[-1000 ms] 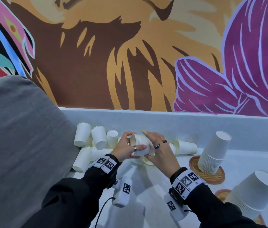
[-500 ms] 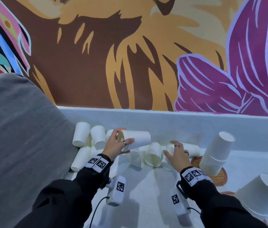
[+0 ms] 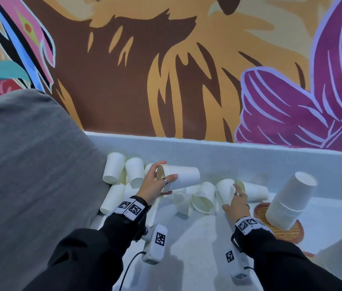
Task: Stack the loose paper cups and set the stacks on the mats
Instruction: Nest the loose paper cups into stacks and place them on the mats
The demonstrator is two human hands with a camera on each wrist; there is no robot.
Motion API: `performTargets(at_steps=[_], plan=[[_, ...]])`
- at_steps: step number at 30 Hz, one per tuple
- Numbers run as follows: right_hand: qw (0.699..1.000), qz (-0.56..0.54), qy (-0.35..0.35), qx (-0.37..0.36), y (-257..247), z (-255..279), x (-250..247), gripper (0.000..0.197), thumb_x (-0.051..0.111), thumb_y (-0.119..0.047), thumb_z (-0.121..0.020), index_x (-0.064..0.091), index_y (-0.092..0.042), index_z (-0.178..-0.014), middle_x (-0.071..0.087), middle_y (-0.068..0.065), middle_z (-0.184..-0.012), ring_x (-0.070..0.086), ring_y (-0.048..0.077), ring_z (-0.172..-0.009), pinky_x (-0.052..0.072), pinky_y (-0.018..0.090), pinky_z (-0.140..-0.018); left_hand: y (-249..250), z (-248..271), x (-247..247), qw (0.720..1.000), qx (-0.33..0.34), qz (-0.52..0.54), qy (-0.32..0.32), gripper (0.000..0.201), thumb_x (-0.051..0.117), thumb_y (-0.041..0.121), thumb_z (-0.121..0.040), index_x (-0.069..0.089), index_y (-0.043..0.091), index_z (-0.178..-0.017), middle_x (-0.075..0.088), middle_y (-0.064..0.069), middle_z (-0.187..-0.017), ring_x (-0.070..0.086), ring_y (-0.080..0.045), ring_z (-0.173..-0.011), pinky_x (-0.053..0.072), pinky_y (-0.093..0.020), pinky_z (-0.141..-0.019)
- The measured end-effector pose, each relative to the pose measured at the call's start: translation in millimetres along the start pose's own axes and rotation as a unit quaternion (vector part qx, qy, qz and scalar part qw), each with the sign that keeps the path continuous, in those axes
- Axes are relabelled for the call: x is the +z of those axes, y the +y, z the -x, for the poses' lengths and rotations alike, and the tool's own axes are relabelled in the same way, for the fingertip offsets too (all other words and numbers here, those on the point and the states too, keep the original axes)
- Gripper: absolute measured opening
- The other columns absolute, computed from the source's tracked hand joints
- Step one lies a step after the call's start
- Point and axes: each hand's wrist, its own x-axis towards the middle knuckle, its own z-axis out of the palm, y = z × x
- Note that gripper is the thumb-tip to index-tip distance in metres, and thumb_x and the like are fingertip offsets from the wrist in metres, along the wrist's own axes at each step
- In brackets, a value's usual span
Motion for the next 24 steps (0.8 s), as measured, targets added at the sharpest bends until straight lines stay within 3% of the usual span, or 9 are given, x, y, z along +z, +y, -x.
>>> performTargets(at_steps=[4, 7, 11, 14, 16, 21, 24], plan=[[0.998, -0.051, 0.038, 0.021, -3.5, -0.3, -3.7, 0.07, 0.059, -0.01, -0.085, 0.022, -0.012, -0.144, 0.035, 0.024, -0.136, 0.045, 0.048, -0.114, 0.039, 0.048, -0.097, 1.8, -1.1, -3.5, 1.0, 0.0, 0.006, 0.012, 0.045, 0.069, 0.013, -0.083, 0.048, 0.03, -0.119, 0.045, -0.011, -0.131, 0.053, -0.03, -0.112, 0.057, -0.035, -0.073], [0.995, -0.073, 0.063, -0.001, -11.5, 2.5, -17.7, 0.054, 0.057, -0.015, -0.089, 0.034, -0.003, -0.135, 0.042, 0.023, -0.132, 0.046, 0.042, -0.114, 0.038, 0.041, -0.095, 4.1, -1.5, -3.9, 1.0, -0.001, 0.018, 0.017, 0.046, 0.067, 0.011, -0.084, 0.046, 0.029, -0.12, 0.045, -0.012, -0.131, 0.053, -0.029, -0.109, 0.057, -0.036, -0.073], [0.977, -0.166, 0.124, -0.052, -24.2, 8.2, -39.6, 0.052, 0.056, -0.012, -0.088, 0.031, -0.011, -0.133, 0.039, 0.017, -0.132, 0.048, 0.039, -0.108, 0.035, 0.033, -0.085, 7.3, -0.9, -0.5, 0.999, -0.001, 0.033, 0.022, 0.049, 0.067, 0.011, -0.085, 0.043, 0.034, -0.12, 0.044, -0.013, -0.13, 0.053, -0.03, -0.111, 0.056, -0.037, -0.075], [0.952, -0.239, 0.172, -0.089, -38.0, 13.1, -54.4, 0.047, 0.049, -0.026, -0.086, 0.032, -0.016, -0.129, 0.044, 0.013, -0.123, 0.049, 0.034, -0.107, 0.042, 0.04, -0.09, 9.1, -0.5, 1.6, 0.999, 0.003, 0.035, 0.021, 0.044, 0.066, 0.011, -0.085, 0.045, 0.034, -0.117, 0.043, -0.014, -0.131, 0.052, -0.031, -0.112, 0.056, -0.038, -0.075], [0.934, -0.288, 0.183, -0.108, -49.5, 18.6, -62.2, 0.04, 0.045, -0.023, -0.092, 0.031, -0.019, -0.129, 0.045, 0.009, -0.112, 0.047, 0.029, -0.103, 0.04, 0.039, -0.086, 10.7, 0.4, 3.1, 0.999, 0.005, 0.041, 0.019, 0.039, 0.065, 0.011, -0.086, 0.048, 0.032, -0.114, 0.044, -0.013, -0.129, 0.052, -0.031, -0.112, 0.057, -0.038, -0.074], [0.896, -0.401, 0.124, -0.146, -71.9, 37.7, -61.2, 0.024, 0.034, -0.013, -0.1, 0.025, -0.025, -0.119, 0.044, -0.003, -0.09, 0.047, 0.016, -0.083, 0.038, 0.027, -0.07, 10.2, 3.5, 10.6, 0.998, 0.0, 0.061, -0.007, 0.037, 0.063, 0.012, -0.088, 0.047, 0.025, -0.119, 0.051, -0.006, -0.113, 0.055, -0.025, -0.101, 0.056, -0.04, -0.079], [0.896, -0.418, 0.065, -0.135, -83.4, 49.4, -53.8, 0.023, 0.03, -0.015, -0.101, 0.027, -0.021, -0.124, 0.042, -0.004, -0.09, 0.042, 0.01, -0.076, 0.037, 0.021, -0.06, 9.1, 5.8, 18.2, 0.997, -0.012, 0.059, -0.039, 0.04, 0.064, 0.015, -0.087, 0.048, 0.024, -0.123, 0.054, -0.007, -0.112, 0.057, -0.024, -0.101, 0.054, -0.044, -0.085]])
